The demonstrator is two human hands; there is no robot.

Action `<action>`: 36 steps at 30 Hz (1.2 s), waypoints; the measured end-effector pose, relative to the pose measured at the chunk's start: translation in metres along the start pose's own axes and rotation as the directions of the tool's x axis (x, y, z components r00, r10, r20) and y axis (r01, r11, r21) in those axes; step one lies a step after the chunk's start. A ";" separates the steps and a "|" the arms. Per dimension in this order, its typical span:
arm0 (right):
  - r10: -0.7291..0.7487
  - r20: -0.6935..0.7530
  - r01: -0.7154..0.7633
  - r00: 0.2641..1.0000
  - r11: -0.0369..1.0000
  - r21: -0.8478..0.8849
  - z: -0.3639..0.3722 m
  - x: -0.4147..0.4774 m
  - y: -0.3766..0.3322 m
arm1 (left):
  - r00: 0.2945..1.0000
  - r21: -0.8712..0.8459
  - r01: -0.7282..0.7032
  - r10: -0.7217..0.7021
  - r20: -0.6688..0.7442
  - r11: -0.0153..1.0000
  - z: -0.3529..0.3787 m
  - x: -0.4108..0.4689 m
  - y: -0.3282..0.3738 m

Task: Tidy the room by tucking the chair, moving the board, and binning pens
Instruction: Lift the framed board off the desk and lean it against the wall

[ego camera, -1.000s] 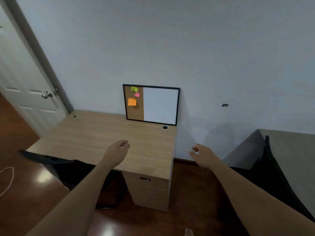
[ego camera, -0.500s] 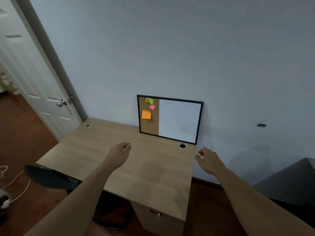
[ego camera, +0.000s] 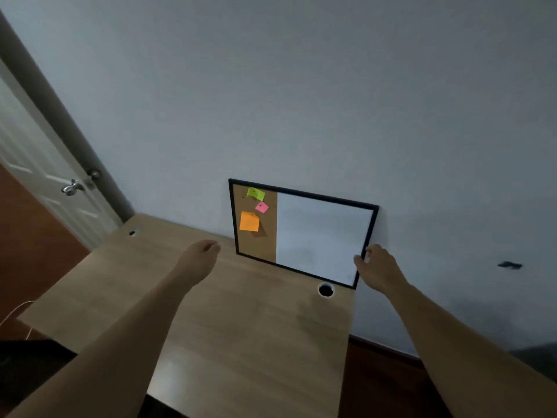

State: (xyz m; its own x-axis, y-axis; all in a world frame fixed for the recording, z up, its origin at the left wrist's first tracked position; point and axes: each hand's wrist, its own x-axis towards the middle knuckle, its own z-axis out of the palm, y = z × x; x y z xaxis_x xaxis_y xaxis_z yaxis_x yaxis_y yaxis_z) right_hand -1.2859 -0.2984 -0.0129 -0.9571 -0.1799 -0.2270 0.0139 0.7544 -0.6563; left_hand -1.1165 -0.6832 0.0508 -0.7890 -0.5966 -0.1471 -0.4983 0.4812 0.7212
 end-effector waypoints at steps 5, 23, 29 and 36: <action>0.100 -0.056 -0.094 0.993 0.991 0.093 -0.009 0.050 -0.011 | 0.983 -0.186 0.182 -0.174 0.057 0.965 -0.006 0.096 -0.012; 0.386 -0.160 -0.269 0.909 0.834 0.482 0.040 0.128 -0.017 | 0.952 -0.283 0.178 -0.093 0.291 0.942 0.042 0.298 0.002; 0.385 -0.210 -0.267 0.899 0.860 0.434 0.055 0.086 -0.026 | 0.980 -0.113 -0.095 0.113 0.166 0.989 0.038 0.287 -0.035; 0.452 -0.275 -0.340 0.848 0.864 0.372 0.063 0.029 -0.021 | 0.942 0.105 -0.336 0.331 0.057 0.936 0.031 0.242 -0.048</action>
State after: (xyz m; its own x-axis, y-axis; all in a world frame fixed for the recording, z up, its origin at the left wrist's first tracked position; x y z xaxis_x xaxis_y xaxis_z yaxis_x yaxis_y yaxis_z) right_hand -1.2960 -0.3594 -0.0507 -0.8853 0.3624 -0.2914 0.4450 0.4783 -0.7571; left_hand -1.2942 -0.8306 -0.0402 -0.9288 -0.3655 0.0617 -0.2393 0.7185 0.6531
